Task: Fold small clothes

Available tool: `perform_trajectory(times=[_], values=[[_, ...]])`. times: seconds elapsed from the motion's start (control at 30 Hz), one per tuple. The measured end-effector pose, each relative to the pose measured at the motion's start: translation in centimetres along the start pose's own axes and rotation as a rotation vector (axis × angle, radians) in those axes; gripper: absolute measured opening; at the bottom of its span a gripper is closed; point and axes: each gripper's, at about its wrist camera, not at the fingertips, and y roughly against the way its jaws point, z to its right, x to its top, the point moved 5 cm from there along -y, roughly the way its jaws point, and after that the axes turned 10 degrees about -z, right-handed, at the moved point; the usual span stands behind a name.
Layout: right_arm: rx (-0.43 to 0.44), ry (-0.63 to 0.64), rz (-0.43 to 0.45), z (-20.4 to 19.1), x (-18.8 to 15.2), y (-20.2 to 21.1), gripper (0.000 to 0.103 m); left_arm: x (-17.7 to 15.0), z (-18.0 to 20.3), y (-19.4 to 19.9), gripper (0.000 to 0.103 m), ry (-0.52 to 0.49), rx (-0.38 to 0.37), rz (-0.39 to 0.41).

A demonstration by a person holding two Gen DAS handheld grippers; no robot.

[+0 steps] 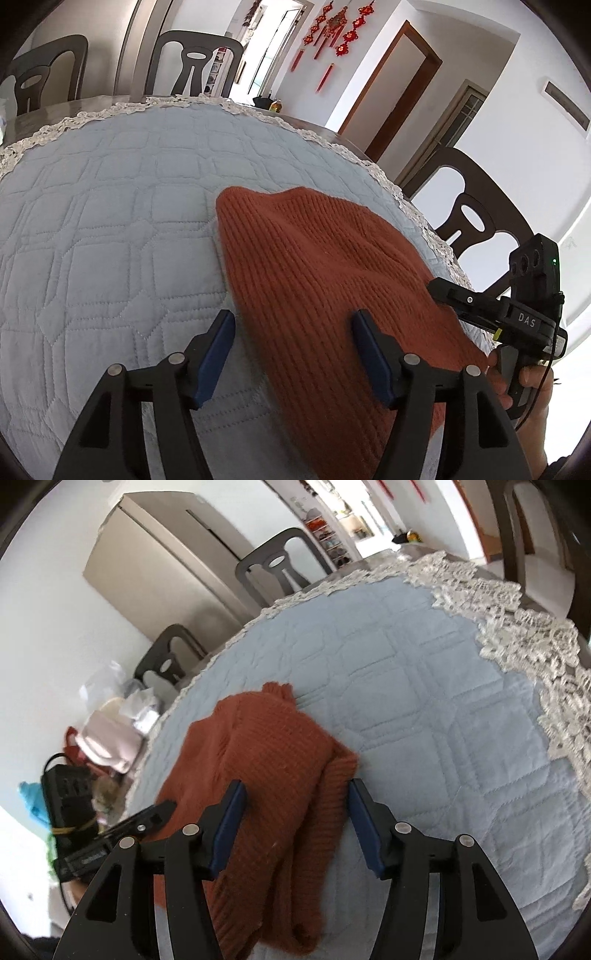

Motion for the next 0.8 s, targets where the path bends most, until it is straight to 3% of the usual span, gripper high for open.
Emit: perform_trajectory(times=[0.47, 0.8], values=[[-0.026, 0.035, -0.014, -0.7, 0.0, -0.2, 0.033, 0.2, 1.5, -1.0, 0.069, -0.044, 0.054, -0.022], [-0.041, 0.051, -0.006, -0.6, 0.0, -0.3, 0.031, 0.3, 1.8, -1.2, 0.067, -0.057, 0.082, -0.025]])
